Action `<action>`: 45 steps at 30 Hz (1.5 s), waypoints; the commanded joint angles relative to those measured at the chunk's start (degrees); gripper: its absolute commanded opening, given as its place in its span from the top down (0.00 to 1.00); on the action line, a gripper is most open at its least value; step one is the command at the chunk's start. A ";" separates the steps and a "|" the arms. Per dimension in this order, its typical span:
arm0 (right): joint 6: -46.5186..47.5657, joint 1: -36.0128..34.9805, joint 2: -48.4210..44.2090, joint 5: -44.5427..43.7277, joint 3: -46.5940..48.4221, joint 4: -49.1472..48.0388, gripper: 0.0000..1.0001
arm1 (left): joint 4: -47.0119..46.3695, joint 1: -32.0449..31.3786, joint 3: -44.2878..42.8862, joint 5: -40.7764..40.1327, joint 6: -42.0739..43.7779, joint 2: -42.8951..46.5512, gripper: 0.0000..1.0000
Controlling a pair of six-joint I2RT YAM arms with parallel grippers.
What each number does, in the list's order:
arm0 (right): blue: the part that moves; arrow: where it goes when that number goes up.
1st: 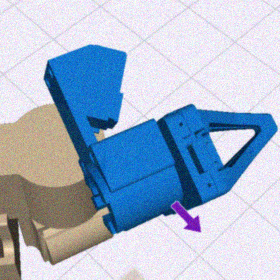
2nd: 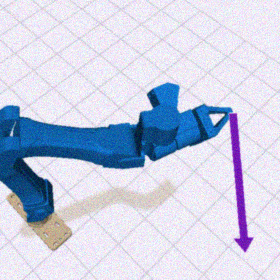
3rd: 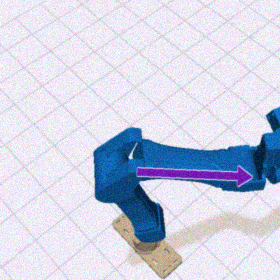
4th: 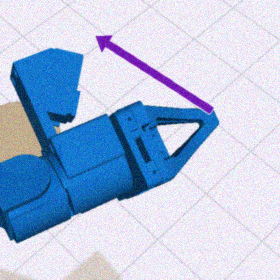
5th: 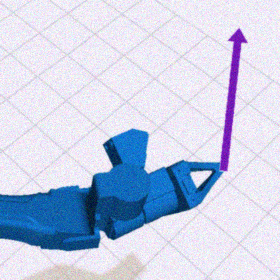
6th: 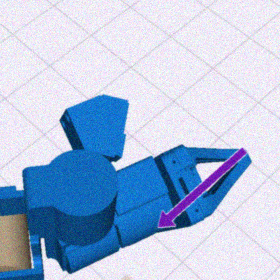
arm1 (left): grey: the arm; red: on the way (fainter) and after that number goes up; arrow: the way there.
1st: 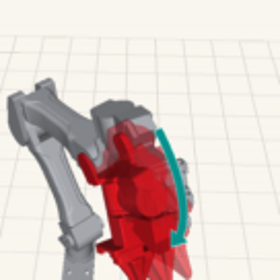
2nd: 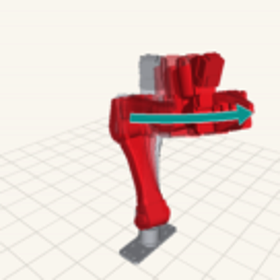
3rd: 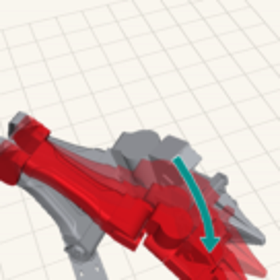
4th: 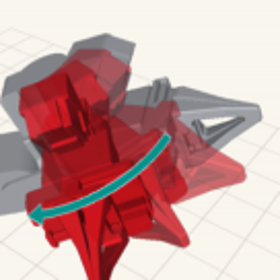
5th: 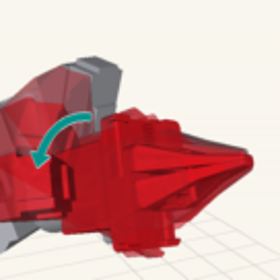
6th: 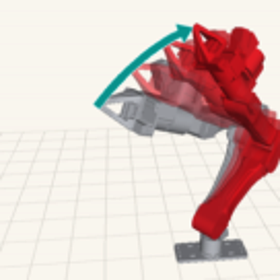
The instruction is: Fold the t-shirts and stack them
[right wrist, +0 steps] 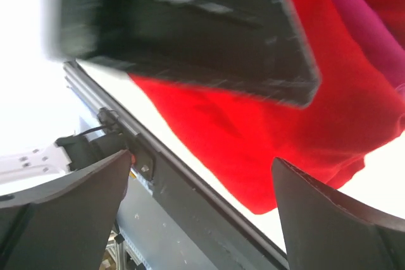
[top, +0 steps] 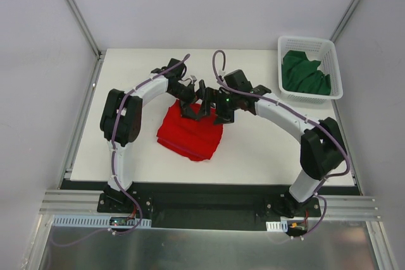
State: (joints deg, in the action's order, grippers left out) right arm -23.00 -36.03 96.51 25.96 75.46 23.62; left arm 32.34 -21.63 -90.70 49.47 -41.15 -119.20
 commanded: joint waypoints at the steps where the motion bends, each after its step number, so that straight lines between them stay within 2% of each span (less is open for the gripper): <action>1: 0.68 -0.35 2.37 0.06 -3.11 -1.37 0.04 | 1.24 0.71 -0.45 1.77 0.72 3.80 0.01; 8: 1.12 -0.62 5.18 -0.55 -7.87 -4.63 0.04 | 1.24 0.80 0.43 1.85 0.89 3.88 0.01; 14: 1.47 -0.62 5.71 -0.99 -8.22 -4.72 0.04 | 1.24 0.80 0.26 1.59 0.80 3.62 0.01; 21: 2.61 0.43 1.40 -2.22 -2.87 0.46 0.04 | 1.24 0.88 0.26 1.59 0.89 4.15 0.01; 28: 4.02 2.10 3.77 -3.63 2.14 2.49 0.04 | 1.32 0.80 0.78 1.68 0.98 4.67 0.01; 39: 6.83 1.84 9.13 -4.95 1.53 1.43 0.04 | 1.24 0.80 3.24 1.24 1.77 5.55 0.01; 45: 7.45 1.93 5.10 -6.00 3.28 3.97 0.04 | 1.24 2.29 2.10 -0.16 1.42 6.87 0.01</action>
State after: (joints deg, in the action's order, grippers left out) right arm -17.17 -33.87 105.38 22.41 76.60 24.84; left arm 32.29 -20.51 -87.81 49.30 -40.86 -117.10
